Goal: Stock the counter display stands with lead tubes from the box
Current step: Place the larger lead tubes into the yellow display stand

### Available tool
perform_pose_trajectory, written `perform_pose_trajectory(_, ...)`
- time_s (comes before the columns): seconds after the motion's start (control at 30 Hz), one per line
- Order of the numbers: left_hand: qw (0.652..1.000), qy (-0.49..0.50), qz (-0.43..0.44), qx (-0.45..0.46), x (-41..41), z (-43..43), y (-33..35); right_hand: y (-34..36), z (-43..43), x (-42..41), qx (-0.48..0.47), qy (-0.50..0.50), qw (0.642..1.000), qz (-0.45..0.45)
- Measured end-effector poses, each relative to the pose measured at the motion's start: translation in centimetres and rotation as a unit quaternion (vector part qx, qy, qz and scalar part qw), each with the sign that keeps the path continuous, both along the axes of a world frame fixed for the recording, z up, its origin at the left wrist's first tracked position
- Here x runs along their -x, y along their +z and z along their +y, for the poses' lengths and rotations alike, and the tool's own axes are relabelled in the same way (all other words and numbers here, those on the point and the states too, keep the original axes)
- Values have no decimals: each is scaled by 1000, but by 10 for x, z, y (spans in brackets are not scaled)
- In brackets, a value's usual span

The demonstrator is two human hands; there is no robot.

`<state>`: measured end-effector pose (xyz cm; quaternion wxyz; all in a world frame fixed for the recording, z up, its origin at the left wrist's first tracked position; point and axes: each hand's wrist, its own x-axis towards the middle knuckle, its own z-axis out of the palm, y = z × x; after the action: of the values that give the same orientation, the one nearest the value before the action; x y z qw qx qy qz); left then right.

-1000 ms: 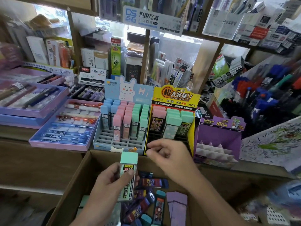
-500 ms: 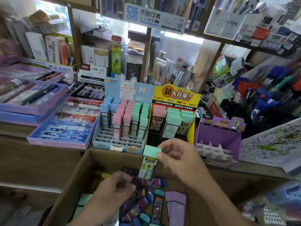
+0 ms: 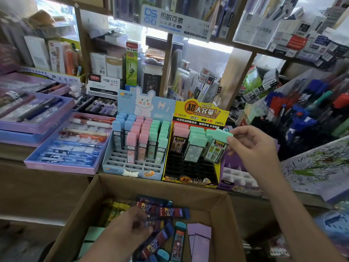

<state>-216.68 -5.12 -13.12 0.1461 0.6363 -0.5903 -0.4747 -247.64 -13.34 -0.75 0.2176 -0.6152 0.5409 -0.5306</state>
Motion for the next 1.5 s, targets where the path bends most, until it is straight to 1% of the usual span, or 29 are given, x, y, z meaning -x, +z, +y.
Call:
perform_pose_trajectory(0.17, 1000, -3, 1, 2, -1, 1, 1, -9, -17, 2, 15, -30, 994, 107)
perform_pose_trajectory(0.3, 1000, 0, 2, 4, -1, 1, 1, -15, -23, -1, 28, -38, 984, 171)
perform_pose_trajectory(0.37, 1000, 1, 0, 7, -1, 1, 0, -16, -24, -3, 29, -38, 981, 187)
perform_pose_trajectory(0.53, 1000, 6, 2, 8, -2, 0, -3, -16, -25, 1, 20, -40, 977, 209)
perform_pose_trajectory(0.97, 1000, 16, -1, 15, 0, 1, -3, -18, -27, 2, 30, -57, 976, 206)
perform_pose_trajectory(1.5, 1000, 5, -8, 17, 2, 3, 4, -11, -29, 2, 17, -56, 960, 272)
